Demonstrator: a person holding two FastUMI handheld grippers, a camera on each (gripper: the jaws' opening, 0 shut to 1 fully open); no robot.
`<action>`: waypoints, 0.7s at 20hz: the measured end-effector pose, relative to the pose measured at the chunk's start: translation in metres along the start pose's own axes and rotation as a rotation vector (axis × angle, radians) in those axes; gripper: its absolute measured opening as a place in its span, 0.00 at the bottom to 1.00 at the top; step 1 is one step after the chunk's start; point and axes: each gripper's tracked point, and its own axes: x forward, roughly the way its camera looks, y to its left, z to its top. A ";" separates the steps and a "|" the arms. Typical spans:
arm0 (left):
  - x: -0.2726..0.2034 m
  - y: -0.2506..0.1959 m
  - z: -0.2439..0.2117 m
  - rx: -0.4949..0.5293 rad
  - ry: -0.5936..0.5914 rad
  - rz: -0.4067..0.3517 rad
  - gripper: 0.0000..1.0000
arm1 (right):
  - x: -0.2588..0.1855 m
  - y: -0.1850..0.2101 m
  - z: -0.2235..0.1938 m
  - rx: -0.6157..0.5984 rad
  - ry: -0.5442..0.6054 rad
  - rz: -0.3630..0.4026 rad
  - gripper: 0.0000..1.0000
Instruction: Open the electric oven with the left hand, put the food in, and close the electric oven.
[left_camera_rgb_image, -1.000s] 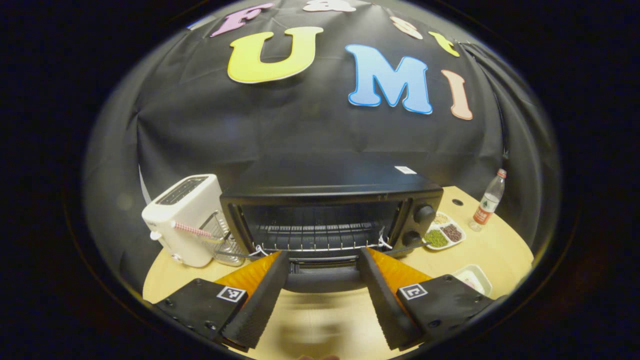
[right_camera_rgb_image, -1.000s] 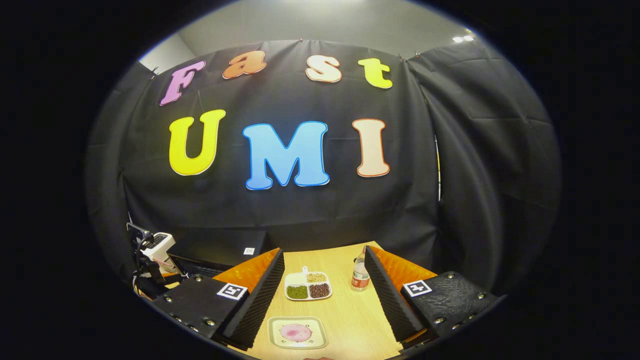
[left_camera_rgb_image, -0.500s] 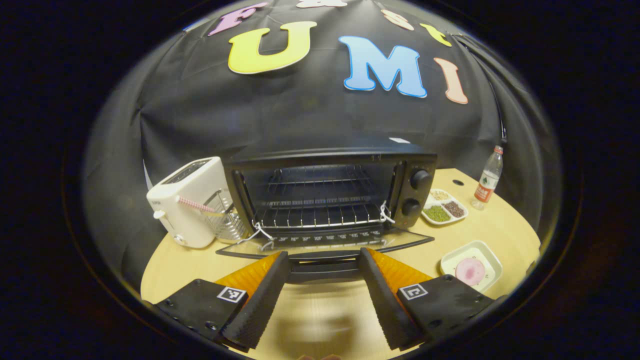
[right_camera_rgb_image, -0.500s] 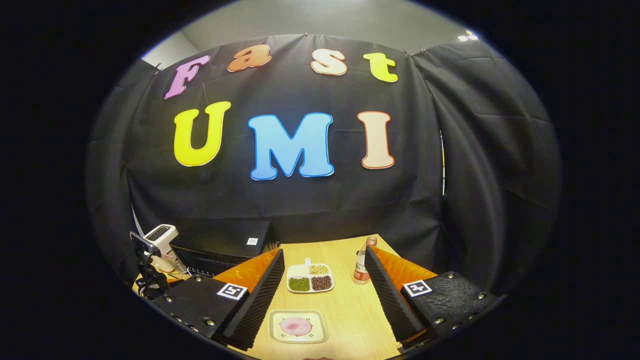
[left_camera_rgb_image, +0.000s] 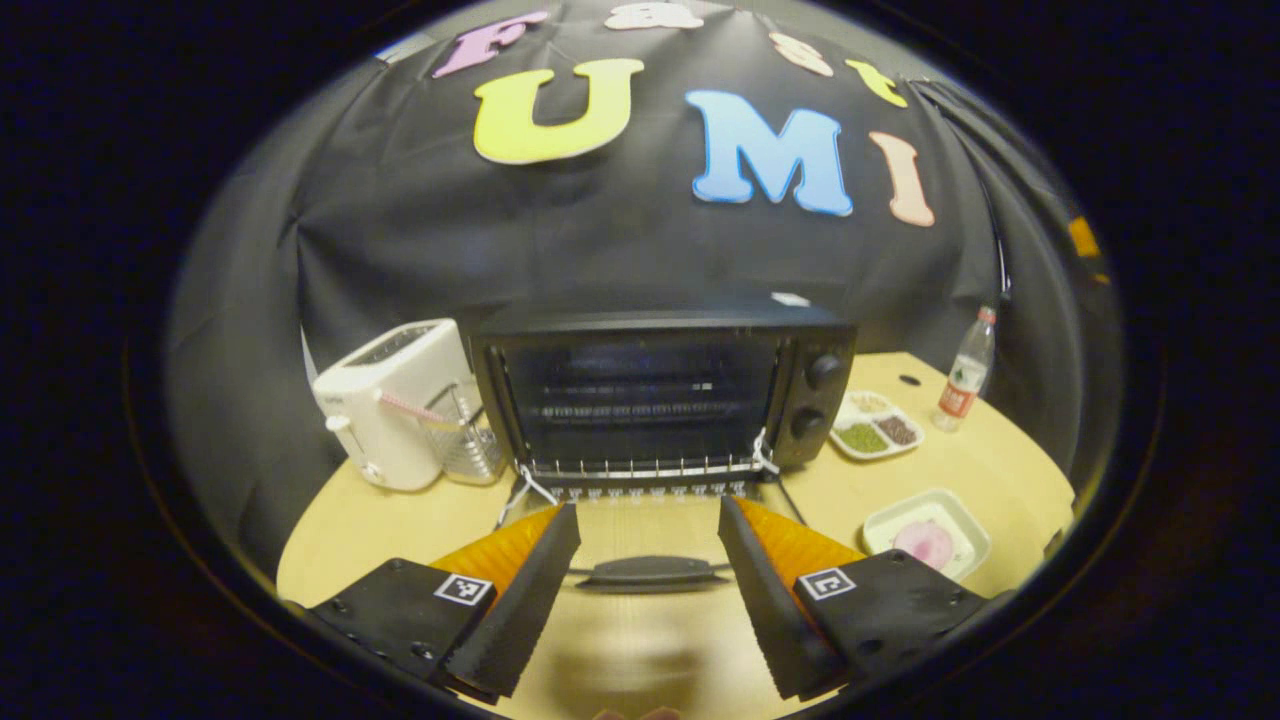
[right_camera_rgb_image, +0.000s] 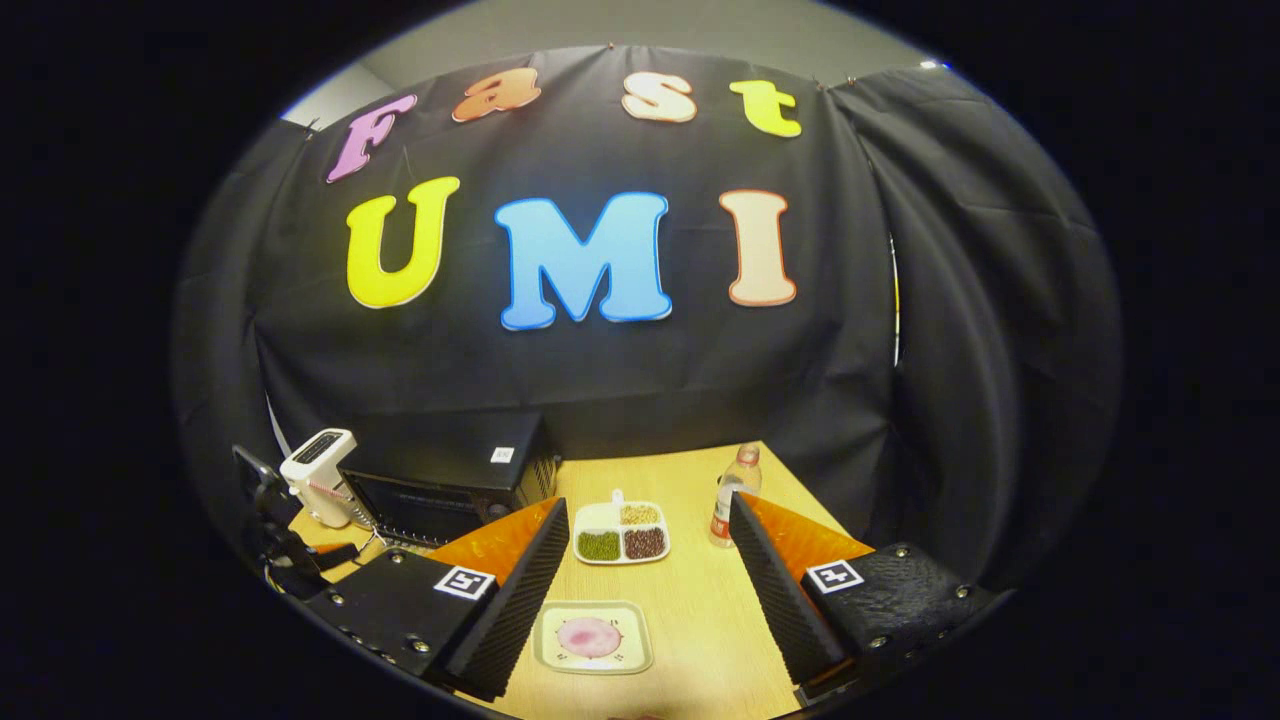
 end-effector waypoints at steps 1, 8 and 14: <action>-0.007 0.000 0.020 -0.009 -0.045 0.001 0.92 | 0.008 -0.004 -0.012 0.008 0.052 0.005 0.98; -0.067 0.007 0.132 -0.080 -0.266 -0.005 0.96 | 0.064 0.003 -0.118 0.181 0.512 0.170 0.98; -0.098 0.024 0.154 -0.078 -0.318 0.032 0.97 | 0.082 -0.010 -0.204 0.117 0.864 0.170 0.98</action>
